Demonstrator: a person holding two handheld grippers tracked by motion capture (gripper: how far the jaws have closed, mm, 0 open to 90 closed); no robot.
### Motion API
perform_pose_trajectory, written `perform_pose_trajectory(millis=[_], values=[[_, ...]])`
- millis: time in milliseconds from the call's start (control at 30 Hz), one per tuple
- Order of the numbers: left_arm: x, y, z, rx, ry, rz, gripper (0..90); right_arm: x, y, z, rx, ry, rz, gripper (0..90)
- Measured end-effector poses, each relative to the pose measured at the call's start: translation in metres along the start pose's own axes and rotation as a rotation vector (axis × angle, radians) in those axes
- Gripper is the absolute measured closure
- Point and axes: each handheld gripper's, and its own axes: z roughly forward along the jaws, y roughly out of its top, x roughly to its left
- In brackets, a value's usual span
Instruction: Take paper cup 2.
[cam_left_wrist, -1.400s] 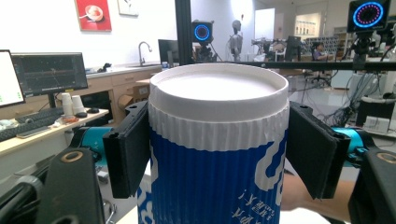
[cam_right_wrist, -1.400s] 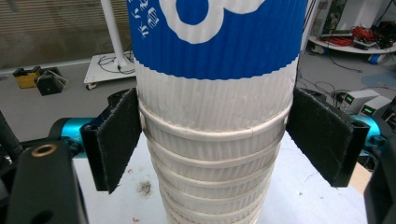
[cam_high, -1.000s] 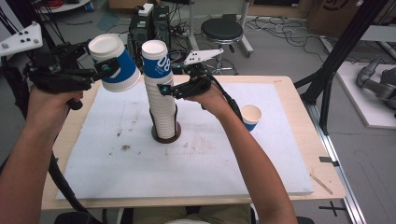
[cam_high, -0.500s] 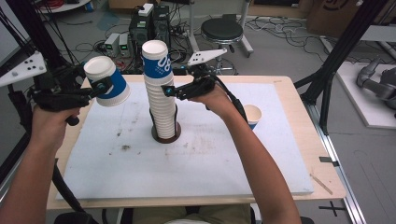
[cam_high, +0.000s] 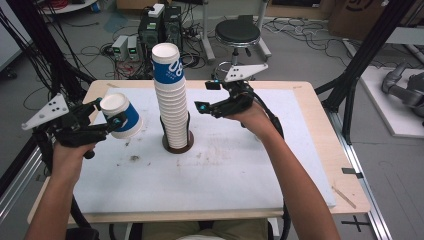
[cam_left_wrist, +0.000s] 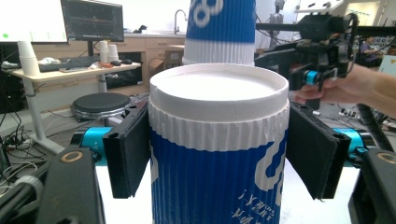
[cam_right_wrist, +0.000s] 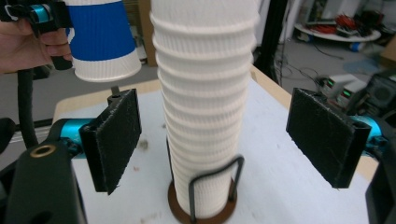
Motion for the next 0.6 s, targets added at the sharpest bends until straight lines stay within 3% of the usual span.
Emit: perform_pose_trajectory(millis=[300,600], values=[[-0.017,-0.033,0.022,0.026,-0.080,-0.023,28.0,0.002,-0.042,-0.034,0.002,-0.071,0.028,18.7],[-0.037,-0.040,0.045,0.052,-0.150,0.006,28.0,0.012,-0.079,-0.054,-0.006,-0.112,0.060,18.6]])
